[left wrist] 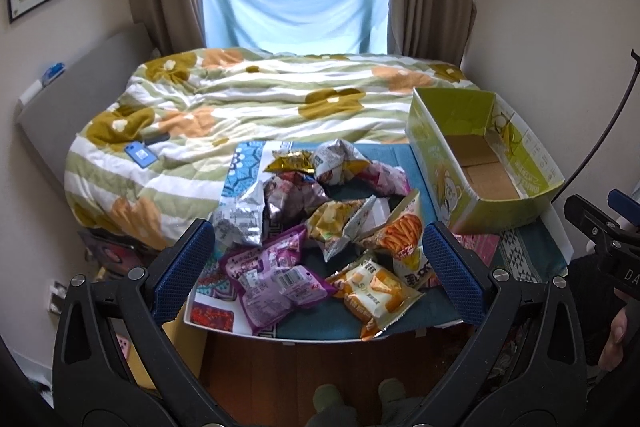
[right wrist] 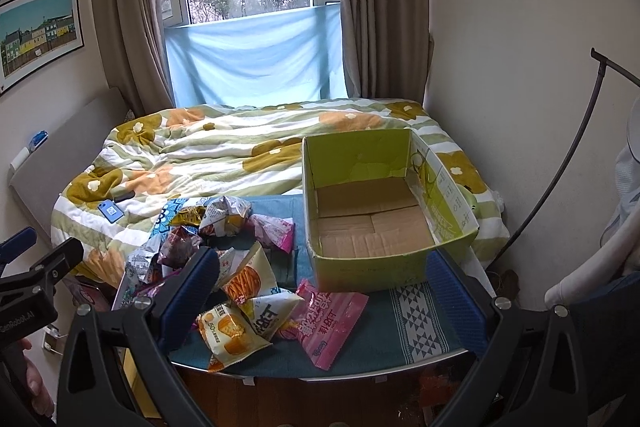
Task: Organize snacks
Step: 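Grasp the pink snack bag with the right tool while the left tool grasps the white-orange cake bag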
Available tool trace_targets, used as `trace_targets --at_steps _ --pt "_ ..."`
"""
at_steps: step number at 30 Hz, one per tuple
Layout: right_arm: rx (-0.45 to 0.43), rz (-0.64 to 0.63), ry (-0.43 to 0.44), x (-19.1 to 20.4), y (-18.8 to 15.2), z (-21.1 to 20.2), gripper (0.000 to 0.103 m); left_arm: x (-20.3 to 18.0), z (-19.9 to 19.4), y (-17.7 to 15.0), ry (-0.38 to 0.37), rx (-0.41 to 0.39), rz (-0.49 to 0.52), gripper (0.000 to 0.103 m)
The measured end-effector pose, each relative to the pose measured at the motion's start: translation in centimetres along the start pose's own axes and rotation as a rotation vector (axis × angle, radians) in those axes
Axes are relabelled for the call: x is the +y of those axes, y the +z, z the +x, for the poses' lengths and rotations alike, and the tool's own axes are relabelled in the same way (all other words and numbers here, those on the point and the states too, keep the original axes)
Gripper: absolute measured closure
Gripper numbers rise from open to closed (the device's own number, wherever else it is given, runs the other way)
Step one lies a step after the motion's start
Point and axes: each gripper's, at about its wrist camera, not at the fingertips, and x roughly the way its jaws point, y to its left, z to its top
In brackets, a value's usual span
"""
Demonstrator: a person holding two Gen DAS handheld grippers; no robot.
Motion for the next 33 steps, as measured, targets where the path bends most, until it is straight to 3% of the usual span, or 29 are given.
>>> trace_targets --at_steps 13,25,33 --pt "0.228 -0.072 0.213 -5.7 -6.8 11.5 0.000 -3.9 11.2 -7.9 0.069 0.235 -0.257 0.000" --pt "0.333 -0.198 0.398 -5.9 -10.1 19.8 0.000 -5.4 19.1 -10.5 0.178 0.309 -0.370 0.000" --pt "0.344 -0.265 0.451 -4.5 -10.2 21.9 0.000 -5.5 21.5 -11.1 0.172 0.351 -0.395 0.005"
